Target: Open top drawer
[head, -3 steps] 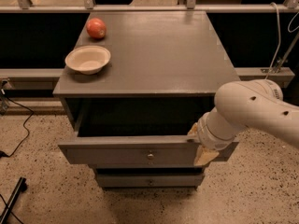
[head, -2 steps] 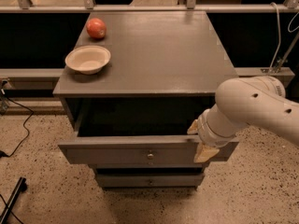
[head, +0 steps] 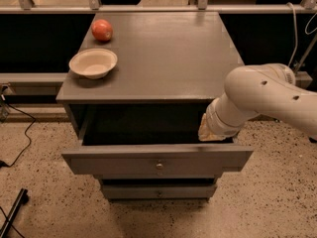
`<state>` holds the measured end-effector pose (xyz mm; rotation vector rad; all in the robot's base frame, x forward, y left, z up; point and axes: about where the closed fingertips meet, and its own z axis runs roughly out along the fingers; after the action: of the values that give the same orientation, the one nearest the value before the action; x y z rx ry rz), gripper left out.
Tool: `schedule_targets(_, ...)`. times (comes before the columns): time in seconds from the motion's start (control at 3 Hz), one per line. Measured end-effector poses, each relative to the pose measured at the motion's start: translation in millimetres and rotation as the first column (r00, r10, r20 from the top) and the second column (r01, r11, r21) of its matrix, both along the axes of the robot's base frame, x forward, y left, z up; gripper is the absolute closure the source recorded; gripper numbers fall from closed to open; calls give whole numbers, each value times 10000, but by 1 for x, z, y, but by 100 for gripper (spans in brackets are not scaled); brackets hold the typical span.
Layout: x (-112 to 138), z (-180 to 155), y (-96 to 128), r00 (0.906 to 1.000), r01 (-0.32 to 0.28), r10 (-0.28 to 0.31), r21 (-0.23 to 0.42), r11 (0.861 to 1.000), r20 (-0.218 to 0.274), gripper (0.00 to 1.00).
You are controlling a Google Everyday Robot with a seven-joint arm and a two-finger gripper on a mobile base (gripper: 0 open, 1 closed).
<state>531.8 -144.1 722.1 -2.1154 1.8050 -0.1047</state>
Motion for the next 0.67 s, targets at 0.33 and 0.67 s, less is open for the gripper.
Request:
schedule_targets(0.33, 20, -4, 4, 10000, -80, 80, 61, 9999, 23, 70)
schedule_targets(0.67, 29, -25, 8, 9995, -49, 53, 153, 9999, -314, 78)
